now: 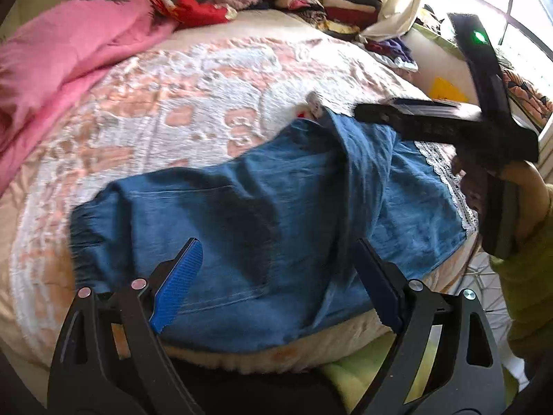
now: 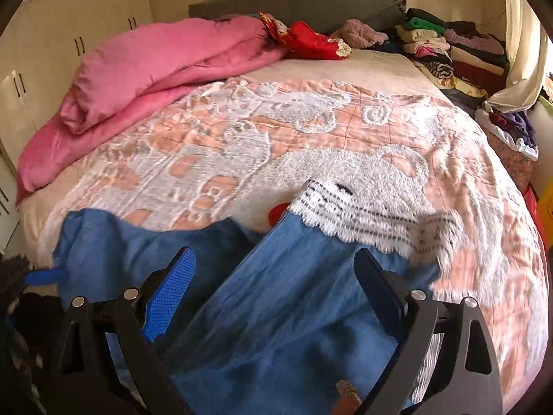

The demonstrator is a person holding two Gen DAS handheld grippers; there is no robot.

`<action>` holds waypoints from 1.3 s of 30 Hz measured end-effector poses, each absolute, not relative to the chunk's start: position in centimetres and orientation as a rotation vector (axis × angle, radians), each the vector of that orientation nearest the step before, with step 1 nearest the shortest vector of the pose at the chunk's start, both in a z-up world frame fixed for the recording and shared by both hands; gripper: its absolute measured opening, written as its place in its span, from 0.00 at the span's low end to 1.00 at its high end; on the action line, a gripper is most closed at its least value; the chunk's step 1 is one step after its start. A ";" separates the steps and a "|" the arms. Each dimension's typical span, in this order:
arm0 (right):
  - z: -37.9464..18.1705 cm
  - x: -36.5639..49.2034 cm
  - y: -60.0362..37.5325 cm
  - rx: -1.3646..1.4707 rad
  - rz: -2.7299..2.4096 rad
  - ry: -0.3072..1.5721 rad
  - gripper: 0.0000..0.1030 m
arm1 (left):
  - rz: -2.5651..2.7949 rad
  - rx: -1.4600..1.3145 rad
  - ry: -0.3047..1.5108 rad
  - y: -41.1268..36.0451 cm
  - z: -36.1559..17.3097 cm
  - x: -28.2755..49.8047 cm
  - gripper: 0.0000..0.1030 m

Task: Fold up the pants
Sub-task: 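Grasp the lace-trimmed leg hem with the right gripper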

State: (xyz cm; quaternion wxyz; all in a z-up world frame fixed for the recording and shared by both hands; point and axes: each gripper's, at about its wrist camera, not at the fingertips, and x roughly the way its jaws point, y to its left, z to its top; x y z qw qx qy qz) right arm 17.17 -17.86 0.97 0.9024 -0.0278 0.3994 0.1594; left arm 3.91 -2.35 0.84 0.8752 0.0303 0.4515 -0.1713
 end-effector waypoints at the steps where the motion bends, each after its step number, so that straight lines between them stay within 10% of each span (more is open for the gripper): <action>1: 0.8 17.9 -17.8 -0.056 0.321 0.834 0.90 | -0.373 0.054 0.955 -2.8 0.5 4.4 0.79; 9: -0.6 24.3 -17.7 -0.027 0.300 0.916 0.90 | -0.465 0.040 1.016 -6.2 -1.2 6.2 0.78; 16: -3.1 28.2 -17.7 0.000 0.230 1.018 0.88 | -0.545 0.013 1.048 -8.2 -2.3 6.7 0.51; 22: -5.0 29.5 -17.6 -0.008 0.204 1.047 0.49 | -0.576 0.020 1.086 -9.4 -4.4 6.9 0.20; 27: -4.1 28.5 -18.9 0.058 0.275 0.977 0.16 | -0.575 0.020 1.069 -9.3 -5.0 6.7 0.20; 39: 2.7 20.3 -26.5 0.200 0.253 0.778 0.13 | -0.551 0.020 1.009 -8.2 -4.7 5.6 0.35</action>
